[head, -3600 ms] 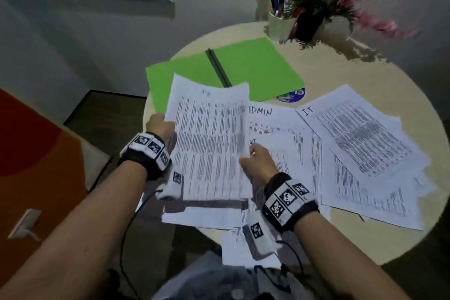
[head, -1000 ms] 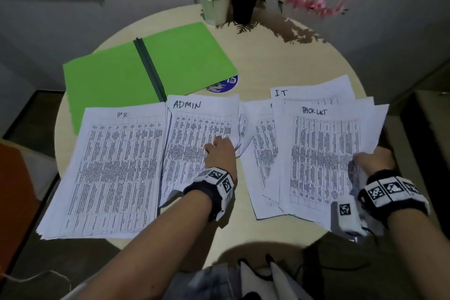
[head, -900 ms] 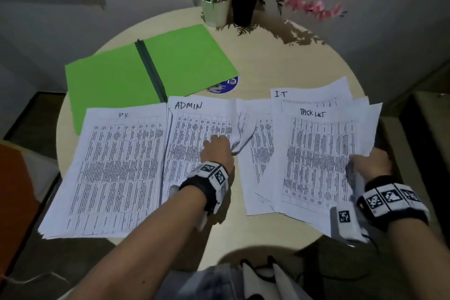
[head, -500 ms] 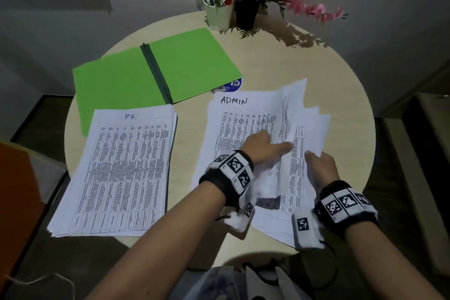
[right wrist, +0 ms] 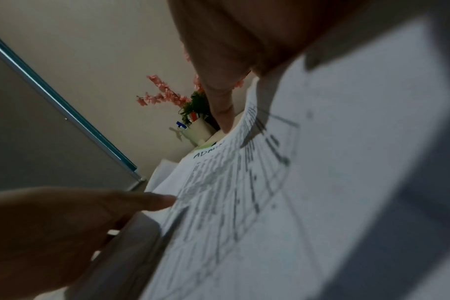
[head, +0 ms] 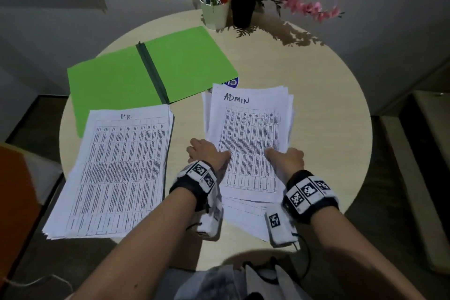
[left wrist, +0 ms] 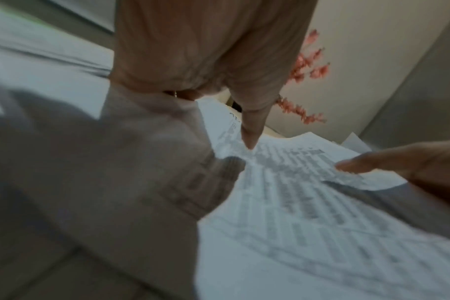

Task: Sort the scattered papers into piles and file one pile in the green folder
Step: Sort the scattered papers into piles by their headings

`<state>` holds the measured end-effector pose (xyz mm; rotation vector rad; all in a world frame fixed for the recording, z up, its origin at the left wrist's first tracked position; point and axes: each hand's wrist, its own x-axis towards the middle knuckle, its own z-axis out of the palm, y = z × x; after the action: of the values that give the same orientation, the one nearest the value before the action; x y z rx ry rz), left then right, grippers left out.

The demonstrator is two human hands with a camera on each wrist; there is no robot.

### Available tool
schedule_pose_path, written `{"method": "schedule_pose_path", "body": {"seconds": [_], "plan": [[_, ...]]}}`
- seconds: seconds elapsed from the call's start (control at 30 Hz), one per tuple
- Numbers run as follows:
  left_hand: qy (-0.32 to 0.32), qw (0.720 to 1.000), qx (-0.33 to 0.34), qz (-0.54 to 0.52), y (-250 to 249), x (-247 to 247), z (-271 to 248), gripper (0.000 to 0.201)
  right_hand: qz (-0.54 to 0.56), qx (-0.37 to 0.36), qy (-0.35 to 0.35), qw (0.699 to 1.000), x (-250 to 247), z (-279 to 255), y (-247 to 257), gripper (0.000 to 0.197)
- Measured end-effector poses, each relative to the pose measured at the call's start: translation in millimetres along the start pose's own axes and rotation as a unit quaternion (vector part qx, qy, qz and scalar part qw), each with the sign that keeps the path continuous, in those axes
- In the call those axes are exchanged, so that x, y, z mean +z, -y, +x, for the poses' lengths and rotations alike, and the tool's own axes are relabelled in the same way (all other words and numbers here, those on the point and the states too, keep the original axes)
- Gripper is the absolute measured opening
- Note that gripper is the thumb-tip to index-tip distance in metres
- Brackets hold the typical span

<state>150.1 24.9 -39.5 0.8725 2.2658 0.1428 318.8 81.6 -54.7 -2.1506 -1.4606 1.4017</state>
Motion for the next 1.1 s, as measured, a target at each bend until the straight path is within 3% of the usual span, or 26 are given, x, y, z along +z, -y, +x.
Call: {"method": "schedule_pose_path", "body": {"seconds": [0.1, 0.17, 0.23, 0.27, 0.3, 0.37, 0.4, 0.47, 0.53, 0.6, 0.7, 0.77, 0.9, 1.03, 1.1], "plan": [[0.006, 0.997, -0.001, -0.074, 0.2, -0.4, 6.6, 0.051, 0.049, -0.061, 0.038, 0.996, 6.6, -7.5, 12.7, 0.024], [0.013, 0.986, -0.018, -0.166, 7.9, -2.0, 12.5, 0.04, 0.064, -0.112, 0.051, 0.99, -3.7, -13.0, 19.3, 0.028], [0.038, 0.958, -0.037, -0.282, 18.4, -7.3, 15.5, 0.043, 0.102, -0.152, 0.06, 0.981, -22.4, -28.9, 27.4, 0.02], [0.072, 0.93, -0.032, -0.358, 20.9, -10.4, 13.8, 0.046, 0.121, -0.181, 0.068, 0.974, -33.4, -35.9, 30.1, 0.015], [0.111, 0.885, -0.021, -0.451, 24.1, -12.3, 11.9, 0.044, 0.146, -0.208, 0.075, 0.964, -44.7, -45.0, 34.3, 0.015], [0.154, 0.789, 0.028, -0.594, 19.7, -25.7, 3.0, 0.017, 0.2, -0.251, 0.082, 0.944, -64.6, -56.2, 41.7, 0.019], [0.133, 0.774, 0.054, -0.617, 13.2, -37.3, 0.3, 0.013, 0.216, -0.268, 0.074, 0.936, -73.1, -59.2, 45.8, 0.018], [0.047, 0.788, 0.133, -0.599, -5.0, -68.0, -10.9, 0.019, 0.232, -0.309, 0.036, 0.922, -88.6, -61.6, 54.8, 0.018], [-0.021, 0.798, 0.233, -0.555, -18.7, -100.5, -20.6, 0.016, 0.248, -0.341, -0.001, 0.907, -99.8, -64.6, 64.9, 0.036], [-0.053, 0.785, 0.319, -0.529, -28.3, -130.8, -32.5, 0.008, 0.28, -0.36, -0.027, 0.89, -106.4, -69.3, 75.4, 0.054], [-0.037, 0.741, 0.383, -0.55, -33.2, -156.9, -45.2, 0.013, 0.336, -0.406, -0.031, 0.849, -110.3, -82.5, 89.8, 0.057], [-0.029, 0.727, 0.399, -0.558, -28.8, -160.2, -41.5, 0.024, 0.352, -0.436, -0.024, 0.828, -110.1, -89.6, 94.7, 0.047], [0.007, 0.722, 0.407, -0.559, -17.1, -152.2, -36.7, 0.051, 0.312, -0.465, -0.022, 0.828, -103.7, -98.7, 97.4, 0.045], [0.025, 0.742, 0.384, -0.549, -10.2, -136.8, -29.0, 0.067, 0.322, -0.448, -0.02, 0.834, -85.9, -88.6, 89.8, 0.032], [0.04, 0.767, 0.365, -0.527, -8.9, -122.0, -22.8, 0.068, 0.327, -0.415, -0.016, 0.849, -71.1, -84.4, 81.9, 0.034]]}}
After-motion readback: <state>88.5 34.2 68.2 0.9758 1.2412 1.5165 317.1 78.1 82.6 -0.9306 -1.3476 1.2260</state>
